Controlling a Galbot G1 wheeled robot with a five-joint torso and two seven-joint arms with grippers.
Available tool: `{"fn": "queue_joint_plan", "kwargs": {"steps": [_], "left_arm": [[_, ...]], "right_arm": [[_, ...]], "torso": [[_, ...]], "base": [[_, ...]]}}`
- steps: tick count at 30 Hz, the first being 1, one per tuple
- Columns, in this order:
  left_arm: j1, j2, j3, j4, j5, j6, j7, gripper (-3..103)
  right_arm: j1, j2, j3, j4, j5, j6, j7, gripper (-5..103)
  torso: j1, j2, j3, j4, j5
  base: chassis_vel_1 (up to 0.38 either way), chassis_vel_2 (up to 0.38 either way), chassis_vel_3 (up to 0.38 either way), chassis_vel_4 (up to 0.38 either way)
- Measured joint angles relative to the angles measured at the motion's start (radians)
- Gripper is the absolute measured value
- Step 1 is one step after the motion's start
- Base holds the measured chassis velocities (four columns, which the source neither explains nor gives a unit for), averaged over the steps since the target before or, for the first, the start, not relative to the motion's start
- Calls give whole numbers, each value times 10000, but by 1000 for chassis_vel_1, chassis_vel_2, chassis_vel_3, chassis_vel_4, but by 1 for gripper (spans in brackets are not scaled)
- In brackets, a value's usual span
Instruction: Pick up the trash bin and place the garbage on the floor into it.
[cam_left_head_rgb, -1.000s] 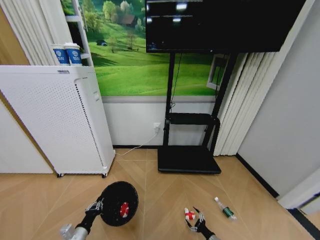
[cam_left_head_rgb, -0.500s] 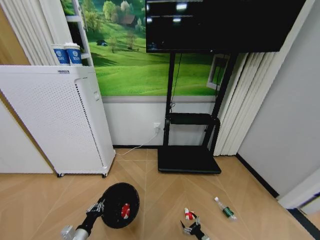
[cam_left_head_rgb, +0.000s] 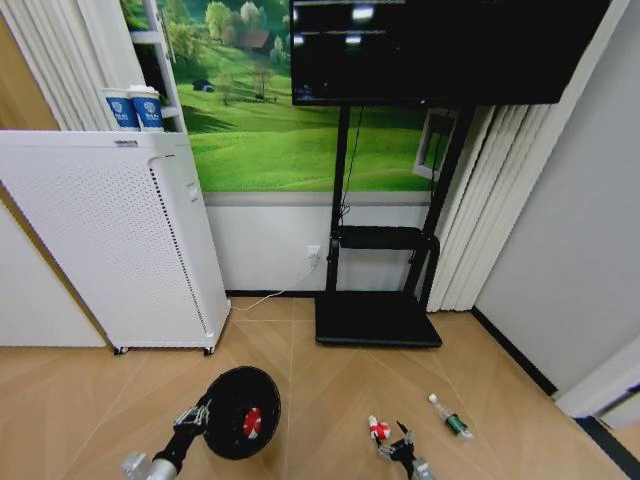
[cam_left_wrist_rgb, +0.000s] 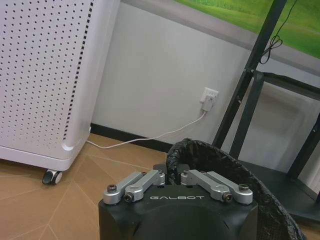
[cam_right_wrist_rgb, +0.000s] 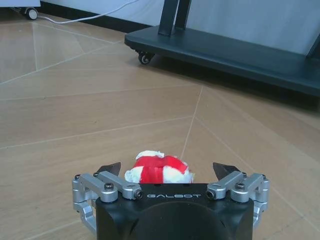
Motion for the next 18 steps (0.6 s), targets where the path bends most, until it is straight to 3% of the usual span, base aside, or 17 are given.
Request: {"fn": "queue_joint_plan", "kwargs": {"steps": [7,12,15,17,18], "left_arm": [[60,-88,18,2,49,-37,80,8],[28,17,17,-61,14,-41,109,8],[-5,83,-26,-93,-77,-43,109,8],[-5,81,-37,-95,-87,-46,109,8],[0,63,-53,-96,-101,-56,111,8]], "right_arm": [[258,506,-258,-262,816,-364,-198,100],[462,847,-300,-695,881,-499,-313,103],[620,1048,-246,-1139,828,-581,-431,90],[633,1058,-220,-1199,807,-595,-468,90],[636,1066,-163,-1278,776,-632,-509,79]], "torso": [[0,0,0,3,-1],[0,0,0,1,0],[0,0,0,0,1],[1,0,0,1,-1],[1,0,0,-1,-1]], "base": [[0,0,0,0],[0,0,0,0],[0,0,0,0],[0,0,0,0],[0,0,0,0]]}}
